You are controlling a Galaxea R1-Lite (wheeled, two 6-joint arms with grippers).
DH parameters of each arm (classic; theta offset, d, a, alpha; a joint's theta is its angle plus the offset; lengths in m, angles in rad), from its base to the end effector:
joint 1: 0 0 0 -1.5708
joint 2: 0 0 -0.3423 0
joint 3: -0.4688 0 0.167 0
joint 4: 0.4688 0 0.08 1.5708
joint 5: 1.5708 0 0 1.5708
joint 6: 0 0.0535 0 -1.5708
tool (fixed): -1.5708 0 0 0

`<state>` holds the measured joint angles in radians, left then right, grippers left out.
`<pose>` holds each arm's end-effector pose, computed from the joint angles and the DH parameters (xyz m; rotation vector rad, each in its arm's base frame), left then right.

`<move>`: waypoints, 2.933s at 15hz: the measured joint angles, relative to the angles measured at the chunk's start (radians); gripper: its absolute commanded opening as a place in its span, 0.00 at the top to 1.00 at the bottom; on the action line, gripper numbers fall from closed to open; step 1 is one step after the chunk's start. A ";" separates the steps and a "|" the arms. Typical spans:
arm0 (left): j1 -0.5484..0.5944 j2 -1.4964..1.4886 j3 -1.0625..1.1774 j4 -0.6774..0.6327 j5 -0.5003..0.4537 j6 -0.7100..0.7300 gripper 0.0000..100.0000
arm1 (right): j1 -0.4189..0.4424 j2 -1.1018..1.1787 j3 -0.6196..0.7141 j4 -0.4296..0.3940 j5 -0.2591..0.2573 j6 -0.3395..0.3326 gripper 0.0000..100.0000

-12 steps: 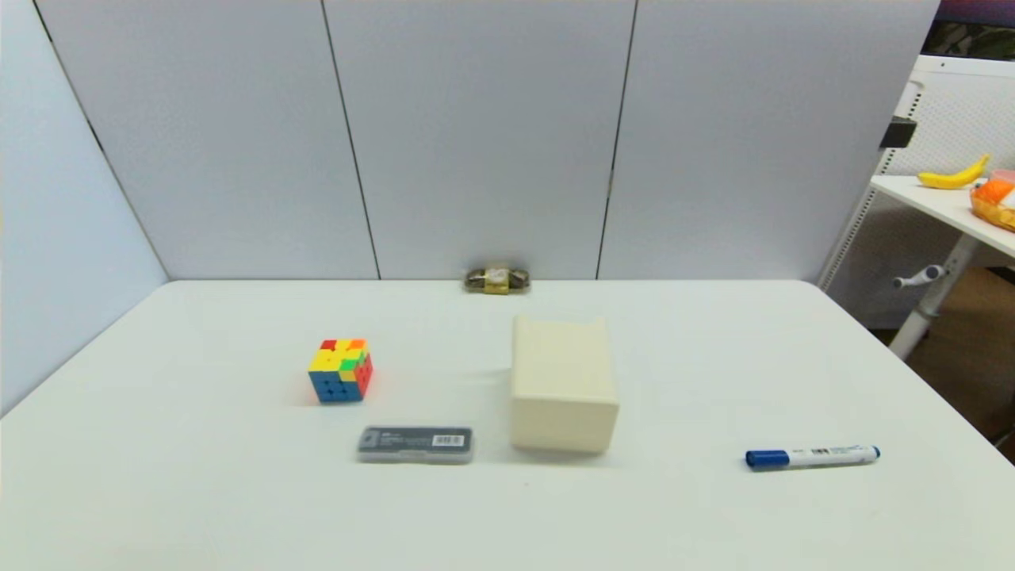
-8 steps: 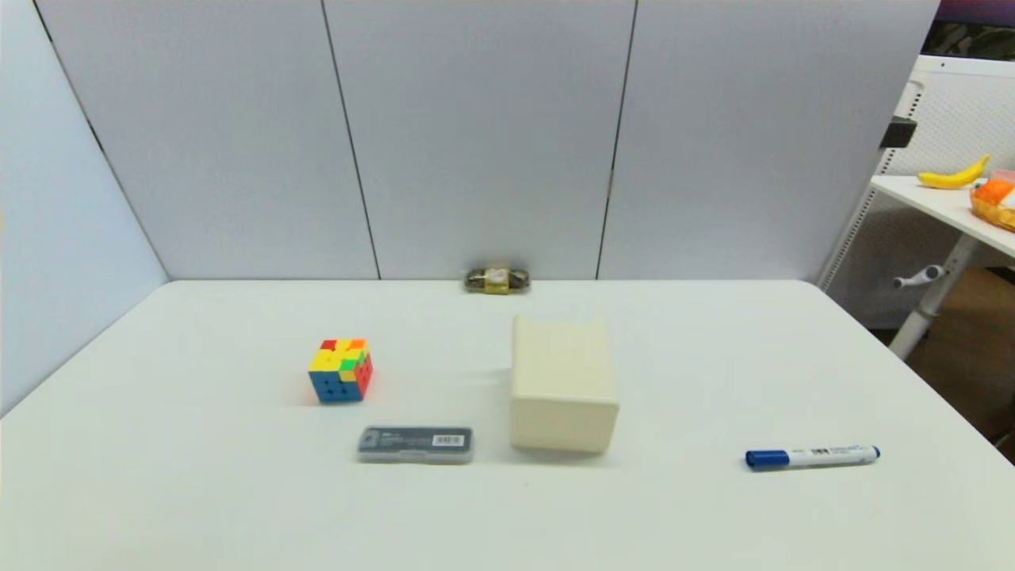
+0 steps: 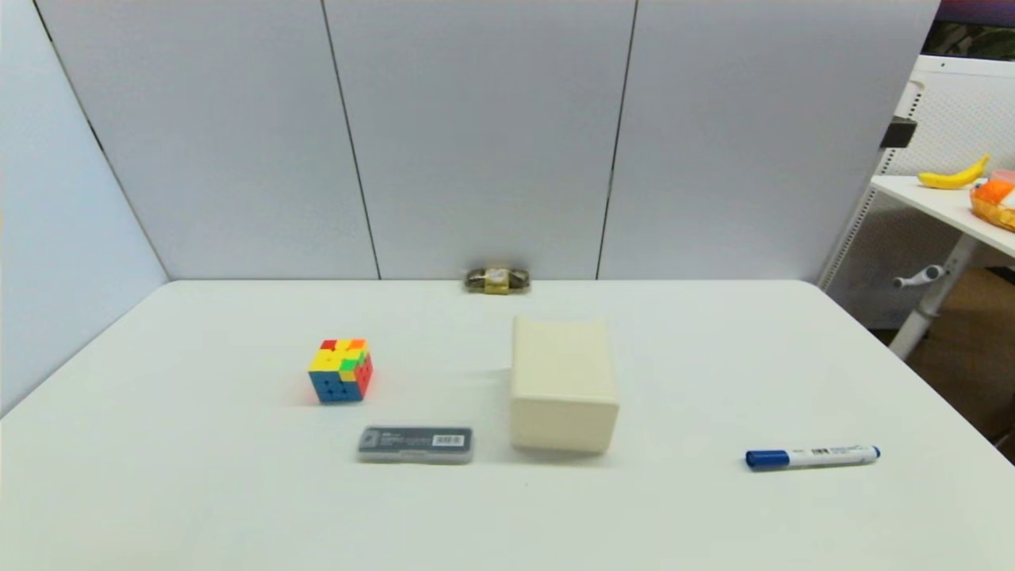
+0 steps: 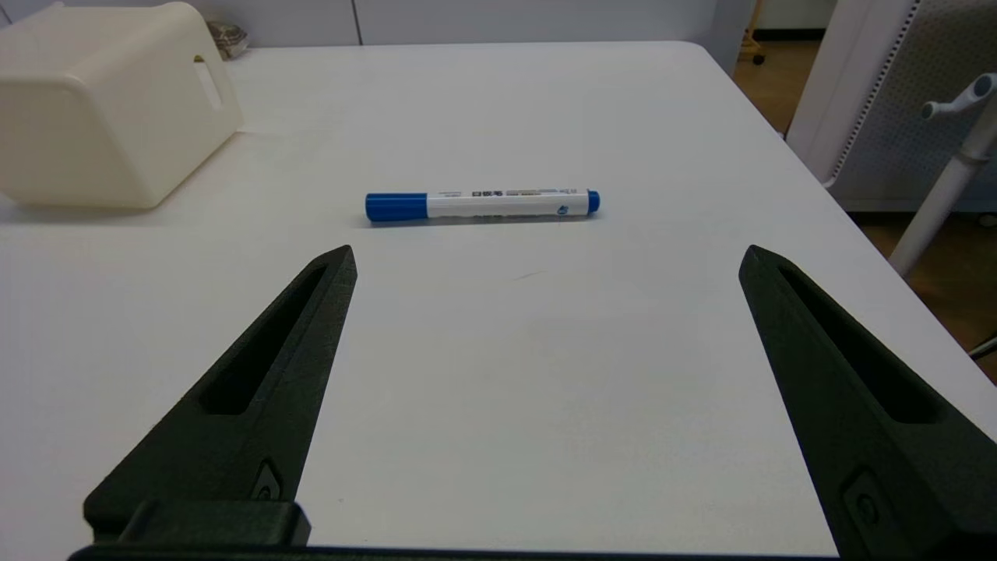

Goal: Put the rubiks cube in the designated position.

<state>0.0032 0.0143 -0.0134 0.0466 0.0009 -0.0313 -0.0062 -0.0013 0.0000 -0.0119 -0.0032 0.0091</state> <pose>-0.0599 -0.0001 0.0739 -0.0313 0.0474 0.0048 -0.0599 0.0002 0.0770 0.0091 -0.0132 -0.0093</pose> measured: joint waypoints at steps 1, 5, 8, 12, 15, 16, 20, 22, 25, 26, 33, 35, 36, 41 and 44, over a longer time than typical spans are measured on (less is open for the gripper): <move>0.000 0.006 -0.001 0.005 0.001 0.000 0.00 | 0.000 0.000 0.000 0.000 0.000 0.000 0.00; -0.001 0.054 -0.048 -0.001 0.002 -0.003 0.00 | 0.000 0.000 0.000 0.000 0.000 0.000 0.00; 0.000 0.163 -0.164 -0.032 0.001 -0.002 0.00 | 0.000 0.000 0.000 0.000 0.000 0.000 0.00; 0.000 0.441 -0.471 -0.065 0.004 -0.002 0.00 | 0.000 0.000 0.000 0.000 0.000 0.000 0.00; -0.004 0.656 -0.665 -0.103 0.006 0.001 0.00 | 0.000 0.000 0.000 0.000 0.000 0.000 0.00; -0.008 0.723 -0.720 -0.122 0.004 0.006 0.00 | 0.000 0.000 0.000 0.000 0.000 0.000 0.00; -0.018 0.949 -0.881 -0.151 -0.017 0.119 0.00 | 0.000 0.000 0.000 0.000 0.000 0.000 0.00; -0.032 1.024 -0.897 -0.166 -0.077 0.145 0.00 | 0.000 0.000 0.000 0.000 0.000 0.000 0.00; -0.049 1.098 -0.860 -0.211 -0.159 0.187 0.00 | 0.000 0.000 0.000 0.000 0.000 0.000 0.00; -0.051 1.108 -0.848 -0.212 -0.160 0.191 0.00 | 0.000 0.000 0.000 0.000 0.000 0.000 0.00; -0.053 1.085 -0.748 -0.199 -0.158 0.186 0.00 | 0.000 0.000 0.000 0.000 0.000 0.000 0.00; -0.053 1.100 -0.713 -0.269 -0.159 0.181 0.00 | 0.000 0.000 0.000 0.000 0.000 0.000 0.00; -0.054 1.115 -0.681 -0.335 -0.160 0.172 0.00 | 0.000 0.000 0.000 0.000 0.000 0.000 0.00; -0.062 1.198 -0.543 -0.541 -0.191 0.163 0.00 | 0.000 0.000 0.000 0.000 0.000 0.000 0.00; -0.076 1.227 -0.513 -0.543 -0.218 0.164 0.00 | 0.000 0.000 0.000 0.000 0.000 0.000 0.00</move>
<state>-0.0730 1.2417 -0.5268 -0.4960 -0.2174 0.1332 -0.0062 -0.0013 0.0000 -0.0115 -0.0032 0.0091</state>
